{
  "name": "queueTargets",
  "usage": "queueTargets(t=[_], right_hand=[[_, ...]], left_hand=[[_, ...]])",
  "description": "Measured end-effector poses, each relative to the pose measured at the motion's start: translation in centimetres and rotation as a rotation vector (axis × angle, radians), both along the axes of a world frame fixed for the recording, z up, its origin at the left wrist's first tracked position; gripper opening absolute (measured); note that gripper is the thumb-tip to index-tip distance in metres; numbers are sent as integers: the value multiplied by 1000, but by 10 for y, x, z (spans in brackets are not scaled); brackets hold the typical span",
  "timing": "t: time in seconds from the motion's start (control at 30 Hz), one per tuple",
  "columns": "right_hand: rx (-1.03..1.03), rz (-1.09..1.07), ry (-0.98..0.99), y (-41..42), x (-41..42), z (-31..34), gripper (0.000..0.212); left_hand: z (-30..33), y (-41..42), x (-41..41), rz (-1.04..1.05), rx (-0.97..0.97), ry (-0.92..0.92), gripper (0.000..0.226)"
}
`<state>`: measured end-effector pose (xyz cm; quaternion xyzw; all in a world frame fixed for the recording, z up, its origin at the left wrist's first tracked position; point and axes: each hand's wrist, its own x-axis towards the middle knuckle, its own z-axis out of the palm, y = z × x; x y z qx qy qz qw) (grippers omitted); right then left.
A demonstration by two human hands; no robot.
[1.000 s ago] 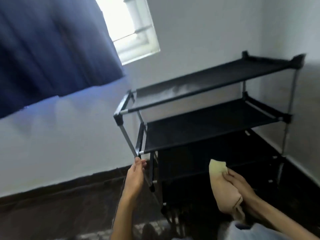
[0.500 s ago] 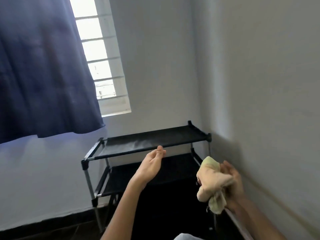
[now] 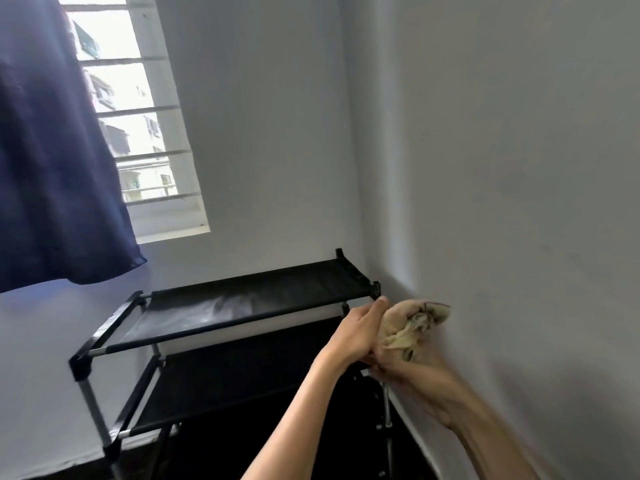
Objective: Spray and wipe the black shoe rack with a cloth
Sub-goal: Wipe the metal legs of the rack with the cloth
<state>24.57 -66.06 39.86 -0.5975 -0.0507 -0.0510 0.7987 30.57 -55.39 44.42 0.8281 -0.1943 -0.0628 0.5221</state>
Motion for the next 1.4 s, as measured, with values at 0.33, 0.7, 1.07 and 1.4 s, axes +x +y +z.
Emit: queueTargets(t=[0.33, 0.7, 1.07, 1.4], right_hand=[[-1108, -805, -232, -15, 77, -18, 110], [-923, -931, -145, -19, 149, -31, 66], [-1173, -848, 36, -16, 137, -71, 72], [-1274, -1160, -352, 4, 140, -40, 59]], left_hand=[[-19, -23, 69, 9, -275, 446, 50], [24, -38, 156, 13, 37, -193, 52], [-2, -29, 174, -137, -96, 113, 84], [2, -29, 181, -115, -135, 273, 101]])
